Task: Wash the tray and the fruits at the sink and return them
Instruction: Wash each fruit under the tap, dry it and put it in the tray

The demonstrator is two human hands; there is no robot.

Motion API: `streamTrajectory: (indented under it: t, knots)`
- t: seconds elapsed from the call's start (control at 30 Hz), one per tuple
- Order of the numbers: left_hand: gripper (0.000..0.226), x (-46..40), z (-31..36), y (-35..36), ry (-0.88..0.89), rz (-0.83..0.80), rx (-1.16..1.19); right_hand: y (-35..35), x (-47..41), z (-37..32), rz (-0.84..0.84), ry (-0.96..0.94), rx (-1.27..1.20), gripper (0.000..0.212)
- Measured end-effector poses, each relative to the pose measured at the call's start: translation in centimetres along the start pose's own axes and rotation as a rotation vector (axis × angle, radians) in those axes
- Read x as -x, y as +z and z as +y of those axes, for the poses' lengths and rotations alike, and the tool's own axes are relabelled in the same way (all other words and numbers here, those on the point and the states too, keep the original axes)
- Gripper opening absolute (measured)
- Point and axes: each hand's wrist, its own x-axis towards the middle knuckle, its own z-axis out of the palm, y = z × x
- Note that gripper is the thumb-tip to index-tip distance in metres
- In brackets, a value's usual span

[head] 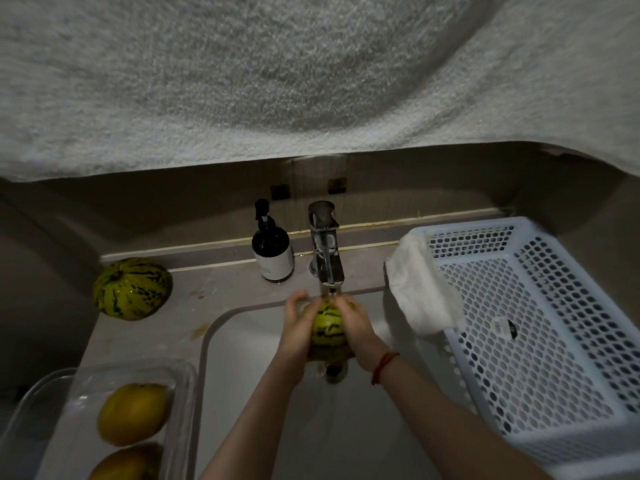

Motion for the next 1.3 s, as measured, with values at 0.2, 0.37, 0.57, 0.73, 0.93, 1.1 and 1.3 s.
streamTrajectory:
  t: [0.2, 0.37, 0.57, 0.73, 0.93, 1.1, 1.3]
  knots:
    - [0.037, 0.4, 0.2, 0.1, 0.243, -0.113, -0.174, -0.7, 0.3, -1.3, -0.117, 0.423, -0.222, 0.051]
    - [0.026, -0.4, 0.2, 1.0, -0.057, 0.196, -0.087, -0.7, 1.6, 0.0, -0.192, -0.171, 0.122, 0.017]
    - [0.065, -0.8, 0.0, 0.2, -0.523, -0.034, 0.019, -2.7, 1.9, -0.1, -0.283, -0.708, 0.568, 0.036]
    - [0.062, -1.3, -0.4, 0.3, -0.457, -0.122, 0.157, -1.5, 1.1, -0.4, -0.050, -0.399, 0.376, 0.013]
    - [0.040, 0.3, -1.1, -1.3, -0.121, -0.200, 0.000, -0.7, 0.6, -0.8, -0.036, -0.203, 0.089, 0.017]
    - [0.048, 1.2, -1.1, -1.0, 0.061, -0.121, 0.095, -0.1, 0.1, -0.9, -0.047, 0.158, -0.095, 0.030]
    - [0.016, 0.4, 0.7, 0.1, -0.068, 0.048, 0.006, -0.7, 1.5, 0.6, -0.193, -0.155, -0.095, 0.022]
